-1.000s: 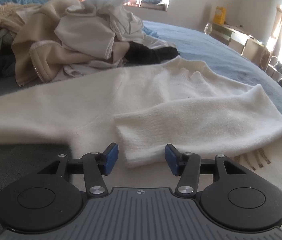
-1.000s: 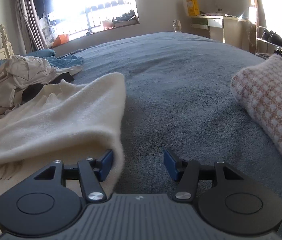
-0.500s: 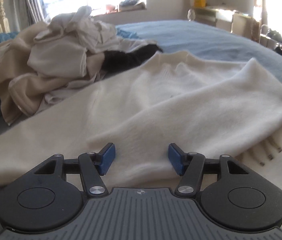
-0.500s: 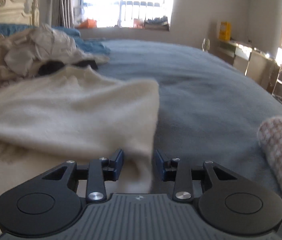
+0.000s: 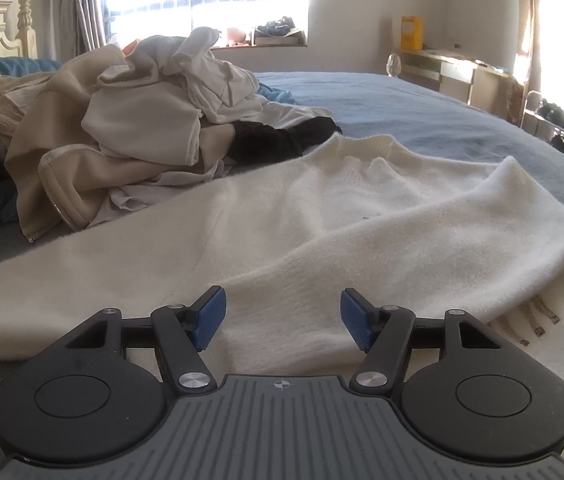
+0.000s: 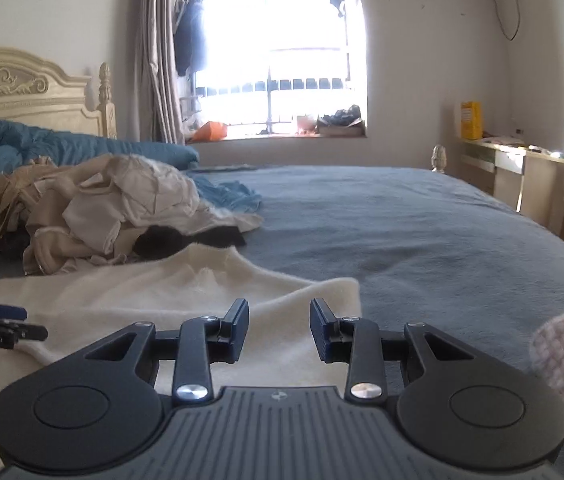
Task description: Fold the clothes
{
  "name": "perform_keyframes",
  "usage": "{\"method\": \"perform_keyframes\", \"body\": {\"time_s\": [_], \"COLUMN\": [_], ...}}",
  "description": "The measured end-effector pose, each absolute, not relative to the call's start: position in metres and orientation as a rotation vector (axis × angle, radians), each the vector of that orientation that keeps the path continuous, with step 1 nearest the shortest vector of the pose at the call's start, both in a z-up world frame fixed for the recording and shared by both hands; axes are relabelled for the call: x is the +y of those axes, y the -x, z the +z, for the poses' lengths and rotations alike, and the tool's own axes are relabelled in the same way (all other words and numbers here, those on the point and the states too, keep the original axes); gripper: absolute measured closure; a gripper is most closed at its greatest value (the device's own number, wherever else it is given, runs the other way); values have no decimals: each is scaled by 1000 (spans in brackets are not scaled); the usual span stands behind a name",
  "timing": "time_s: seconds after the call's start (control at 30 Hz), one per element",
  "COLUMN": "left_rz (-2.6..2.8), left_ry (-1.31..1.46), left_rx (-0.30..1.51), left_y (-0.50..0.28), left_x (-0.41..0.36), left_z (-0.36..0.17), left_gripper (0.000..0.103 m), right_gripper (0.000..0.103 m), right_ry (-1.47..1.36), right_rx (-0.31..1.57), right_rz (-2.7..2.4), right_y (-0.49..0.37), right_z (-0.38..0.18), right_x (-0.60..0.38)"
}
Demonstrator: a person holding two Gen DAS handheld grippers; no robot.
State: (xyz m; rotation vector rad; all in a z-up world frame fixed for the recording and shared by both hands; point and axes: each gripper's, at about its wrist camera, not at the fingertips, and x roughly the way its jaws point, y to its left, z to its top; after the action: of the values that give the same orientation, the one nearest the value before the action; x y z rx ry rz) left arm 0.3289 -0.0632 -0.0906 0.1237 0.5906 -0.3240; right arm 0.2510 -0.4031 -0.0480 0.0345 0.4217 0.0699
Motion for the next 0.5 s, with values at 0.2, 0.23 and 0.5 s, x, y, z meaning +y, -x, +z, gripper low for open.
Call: {"method": "perform_keyframes", "body": {"time_s": [0.2,0.23,0.5], "left_rz": [-359,-363,-357], "left_ry": [-215,-209,-104], "left_rx": [563,565,588], "left_y": [-326,-327,-333], "left_x": [-74,-73,-59], "left_z": [-107,-109,-119], "left_gripper": [30,30,16], "right_gripper": [86,87,85], "right_ry": [-158,-159,2], "right_rx": [626,637,602], "right_rz": [70,56,67], "right_y": [-267,-266,-326], "right_z": [-111,-101,-57], "right_x": [-419,-419,-388]}}
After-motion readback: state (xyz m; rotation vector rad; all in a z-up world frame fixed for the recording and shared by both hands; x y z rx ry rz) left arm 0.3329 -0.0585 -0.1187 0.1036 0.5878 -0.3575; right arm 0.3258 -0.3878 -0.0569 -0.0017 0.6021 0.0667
